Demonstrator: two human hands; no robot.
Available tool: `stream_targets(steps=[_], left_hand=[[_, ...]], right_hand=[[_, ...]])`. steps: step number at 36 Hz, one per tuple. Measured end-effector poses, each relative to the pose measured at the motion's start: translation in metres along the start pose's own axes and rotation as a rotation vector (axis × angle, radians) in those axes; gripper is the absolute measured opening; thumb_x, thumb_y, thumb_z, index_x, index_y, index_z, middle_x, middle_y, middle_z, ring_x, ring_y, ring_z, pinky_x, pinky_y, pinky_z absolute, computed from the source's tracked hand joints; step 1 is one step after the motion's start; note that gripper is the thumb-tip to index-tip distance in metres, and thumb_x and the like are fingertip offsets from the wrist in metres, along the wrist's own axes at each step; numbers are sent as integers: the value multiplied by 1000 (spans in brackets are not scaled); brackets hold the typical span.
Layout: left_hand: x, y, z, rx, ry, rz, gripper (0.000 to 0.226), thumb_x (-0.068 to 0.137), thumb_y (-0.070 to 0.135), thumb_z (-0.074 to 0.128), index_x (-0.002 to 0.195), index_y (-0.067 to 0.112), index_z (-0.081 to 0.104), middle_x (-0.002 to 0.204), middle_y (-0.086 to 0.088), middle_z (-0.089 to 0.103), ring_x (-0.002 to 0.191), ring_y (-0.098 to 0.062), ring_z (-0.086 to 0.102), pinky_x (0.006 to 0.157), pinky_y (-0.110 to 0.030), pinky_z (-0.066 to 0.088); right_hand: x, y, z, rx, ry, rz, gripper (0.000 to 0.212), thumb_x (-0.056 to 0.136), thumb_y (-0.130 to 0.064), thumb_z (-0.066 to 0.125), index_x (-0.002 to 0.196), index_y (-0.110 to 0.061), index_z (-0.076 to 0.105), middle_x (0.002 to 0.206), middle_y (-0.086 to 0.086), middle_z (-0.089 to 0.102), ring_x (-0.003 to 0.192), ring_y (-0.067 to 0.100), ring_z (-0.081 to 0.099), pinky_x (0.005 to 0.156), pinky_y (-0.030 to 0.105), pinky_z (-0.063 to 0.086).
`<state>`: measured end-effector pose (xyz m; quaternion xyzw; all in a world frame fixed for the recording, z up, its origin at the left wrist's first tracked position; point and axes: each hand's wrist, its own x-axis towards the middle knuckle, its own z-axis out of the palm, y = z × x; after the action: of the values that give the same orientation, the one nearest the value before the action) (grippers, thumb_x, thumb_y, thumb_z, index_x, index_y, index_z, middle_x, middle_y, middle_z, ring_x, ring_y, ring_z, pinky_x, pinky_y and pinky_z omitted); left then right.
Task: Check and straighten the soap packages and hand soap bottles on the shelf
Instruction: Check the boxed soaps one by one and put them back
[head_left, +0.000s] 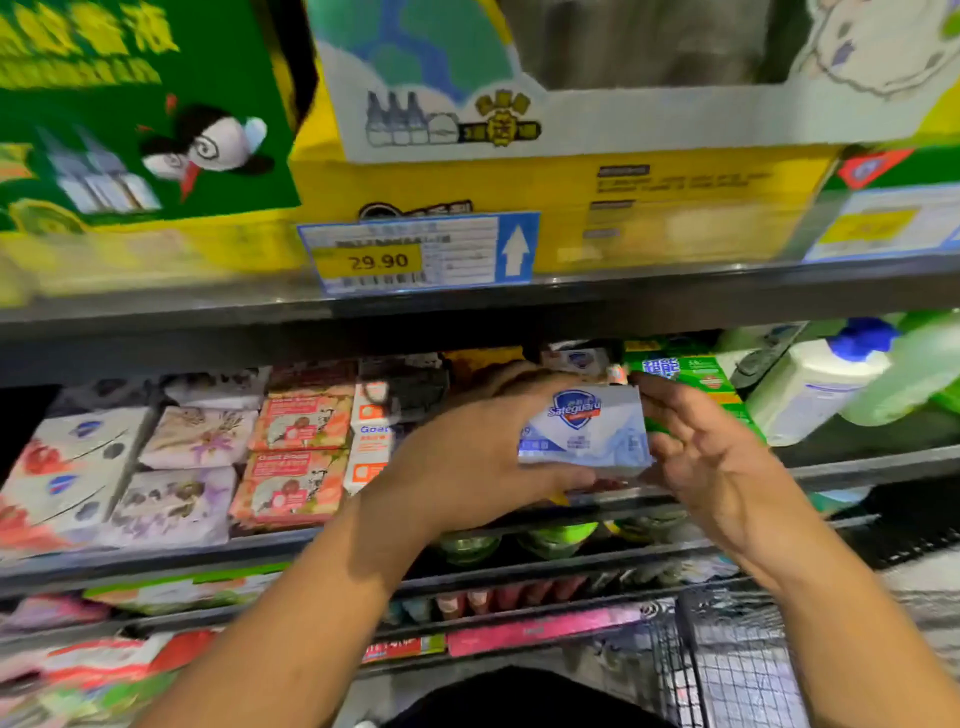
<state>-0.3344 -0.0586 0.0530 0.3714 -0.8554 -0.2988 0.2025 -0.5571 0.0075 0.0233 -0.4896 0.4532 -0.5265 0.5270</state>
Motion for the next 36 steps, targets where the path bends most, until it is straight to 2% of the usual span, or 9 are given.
stream_targets(steps=[4,8,11,13,16,22,29,33,36], left_hand=[[-26,-31,-23,69,50,-134,70,83,58,69,144,42,38,113,37,52,96,25,47,80,2,36],[-60,-79,-53,62,109,-419,82,75,72,67,143,35,42,135,8,58,126,-18,55,105,-33,44],[-93,-105,-77,75,353,-377,52,77,54,78,122,42,54,109,22,59,102,9,51,96,0,33],[-113,-111,-102,125,433,-390,44,77,49,79,115,35,61,96,22,55,85,8,45,81,11,24],[-138,-147,-129,225,429,-422,55,71,69,69,108,27,69,87,12,69,75,-4,63,70,-14,52],[-182,-211,-176,231,507,-577,77,65,83,62,95,13,73,77,-5,72,74,-19,69,67,-42,55],[-198,-252,-208,101,497,-547,52,72,53,80,114,23,69,109,-1,73,98,-13,67,91,-31,53],[-198,-267,-212,6,457,-584,50,78,41,81,122,26,62,105,-11,72,87,-33,71,75,-43,60],[-200,-277,-214,19,432,-502,56,78,43,79,126,20,62,110,-12,71,95,-33,68,71,-22,53]], right_hand=[[21,-3,35,-278,58,69,16,88,-39,69,88,-23,69,70,-19,70,67,-8,60,64,7,43],[41,6,69,-839,-24,104,37,88,-67,57,95,-34,72,83,-16,75,75,-2,66,71,18,51],[53,10,108,-1238,-168,52,77,78,-89,29,122,-35,62,106,2,73,97,21,65,85,37,52],[61,13,134,-1288,-238,-19,59,88,-74,40,138,-45,47,134,-12,59,121,16,53,93,24,41],[70,23,167,-1385,-223,-156,66,90,-63,49,150,-38,38,154,-12,40,141,15,35,111,24,32],[75,38,212,-1427,-10,-171,61,95,-52,57,144,-17,51,141,10,56,132,31,48,107,29,28],[83,34,239,-1489,8,65,81,93,-74,22,148,-18,43,143,12,51,133,34,41,108,35,27],[86,36,233,-1684,-63,110,100,76,-79,6,153,-20,29,153,8,38,140,30,30,113,44,21],[84,38,234,-1626,-53,130,99,77,-79,11,157,-22,21,163,7,24,150,26,17,120,44,12]])
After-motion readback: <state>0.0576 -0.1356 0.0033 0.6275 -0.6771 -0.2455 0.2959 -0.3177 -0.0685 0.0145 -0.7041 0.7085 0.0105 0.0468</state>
